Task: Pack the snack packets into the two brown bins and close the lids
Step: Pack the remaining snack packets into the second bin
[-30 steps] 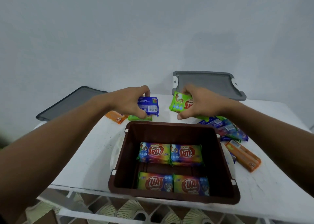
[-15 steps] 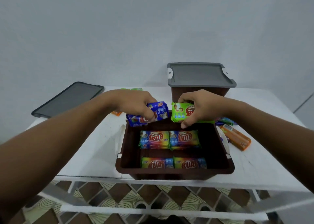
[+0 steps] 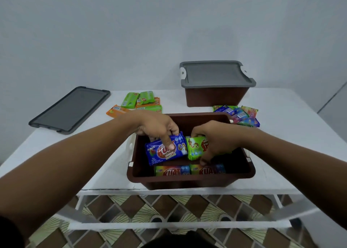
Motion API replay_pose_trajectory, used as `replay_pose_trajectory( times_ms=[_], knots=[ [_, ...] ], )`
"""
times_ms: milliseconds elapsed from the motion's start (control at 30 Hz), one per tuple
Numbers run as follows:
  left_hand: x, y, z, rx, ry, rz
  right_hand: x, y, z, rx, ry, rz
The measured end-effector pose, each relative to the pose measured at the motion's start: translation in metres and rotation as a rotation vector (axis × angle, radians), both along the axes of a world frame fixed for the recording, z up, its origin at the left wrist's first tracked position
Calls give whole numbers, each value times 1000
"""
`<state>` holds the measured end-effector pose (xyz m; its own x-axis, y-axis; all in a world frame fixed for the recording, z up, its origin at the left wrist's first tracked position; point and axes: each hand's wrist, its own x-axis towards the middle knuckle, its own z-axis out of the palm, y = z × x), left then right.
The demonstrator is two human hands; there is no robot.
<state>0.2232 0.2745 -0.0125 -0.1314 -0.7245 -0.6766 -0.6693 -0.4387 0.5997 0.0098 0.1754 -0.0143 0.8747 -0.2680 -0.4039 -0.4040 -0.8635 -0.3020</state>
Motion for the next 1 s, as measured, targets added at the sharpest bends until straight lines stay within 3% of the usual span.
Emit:
replay_pose_trajectory(
  times_ms=[267,667,1000],
  knots=[
    [-20,-5,-28,184,-46,-86,1,14,-36,-95,158,98],
    [-39,-7,-40,37,-388,-367,10,7,-27,-28,334,166],
    [-28,-5,-39,168,-218,-321,15,11,-24,9,454,181]
  ],
)
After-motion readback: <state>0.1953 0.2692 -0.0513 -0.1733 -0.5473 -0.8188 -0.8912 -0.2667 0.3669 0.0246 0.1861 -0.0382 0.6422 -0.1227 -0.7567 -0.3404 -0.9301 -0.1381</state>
